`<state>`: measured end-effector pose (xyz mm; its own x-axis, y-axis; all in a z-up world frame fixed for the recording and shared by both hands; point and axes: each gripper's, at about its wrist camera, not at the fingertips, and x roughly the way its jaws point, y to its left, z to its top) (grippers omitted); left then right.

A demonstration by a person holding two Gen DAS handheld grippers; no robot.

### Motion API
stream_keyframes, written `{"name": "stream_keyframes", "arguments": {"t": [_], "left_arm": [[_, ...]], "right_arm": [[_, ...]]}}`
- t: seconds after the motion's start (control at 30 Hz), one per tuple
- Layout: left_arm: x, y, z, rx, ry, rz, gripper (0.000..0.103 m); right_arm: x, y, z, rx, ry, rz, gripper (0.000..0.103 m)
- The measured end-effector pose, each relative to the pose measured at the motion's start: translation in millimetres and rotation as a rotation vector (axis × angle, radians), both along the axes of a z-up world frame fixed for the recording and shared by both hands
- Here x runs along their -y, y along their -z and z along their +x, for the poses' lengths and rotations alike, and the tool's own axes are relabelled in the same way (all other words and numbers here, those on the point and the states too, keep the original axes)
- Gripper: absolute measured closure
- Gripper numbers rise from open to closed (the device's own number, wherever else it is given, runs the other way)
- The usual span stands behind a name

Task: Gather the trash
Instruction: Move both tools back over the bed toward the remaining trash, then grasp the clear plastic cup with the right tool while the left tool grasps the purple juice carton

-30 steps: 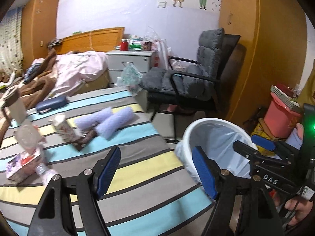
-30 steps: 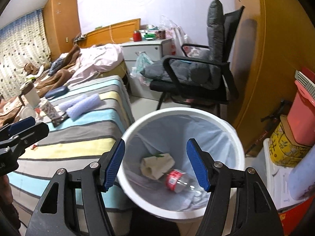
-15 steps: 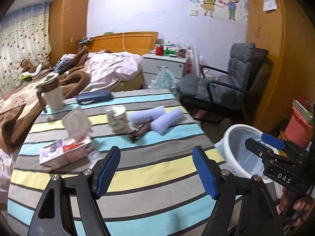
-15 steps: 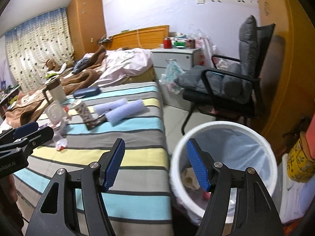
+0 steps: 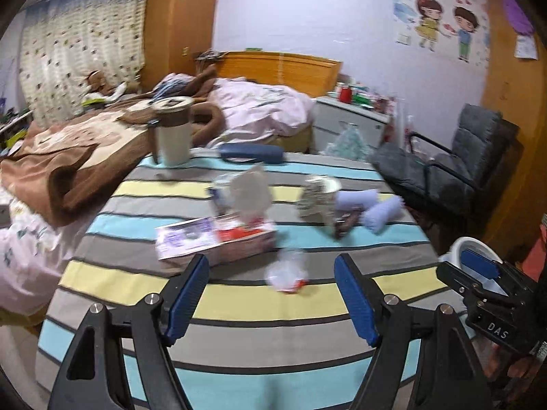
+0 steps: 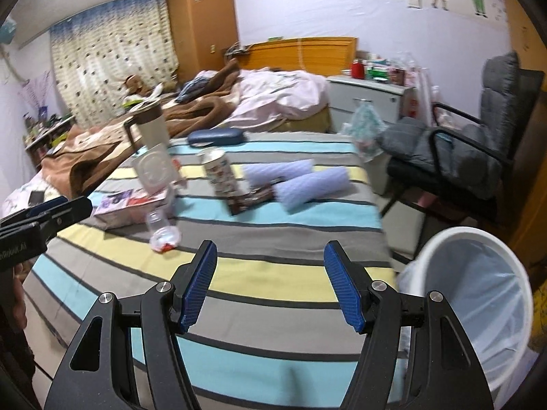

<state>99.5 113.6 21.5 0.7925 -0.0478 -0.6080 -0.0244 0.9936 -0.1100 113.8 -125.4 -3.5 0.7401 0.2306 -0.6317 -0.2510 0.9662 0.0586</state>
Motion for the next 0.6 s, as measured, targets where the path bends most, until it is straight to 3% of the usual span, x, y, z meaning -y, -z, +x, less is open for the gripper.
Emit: {"name": "stream_keyframes", "arguments": {"t": [0.33,0.6], "left_arm": [[-57,15,1,-0.031,-0.099,-0.016,0.026],[-77,31,17,-0.077,-0.063,-0.013,0.025]], "right_arm": [[-47,13,9,-0.045,-0.112,-0.005,0.036],[-83,22,20,-0.076,-0.198,-0.020,0.036]]}}
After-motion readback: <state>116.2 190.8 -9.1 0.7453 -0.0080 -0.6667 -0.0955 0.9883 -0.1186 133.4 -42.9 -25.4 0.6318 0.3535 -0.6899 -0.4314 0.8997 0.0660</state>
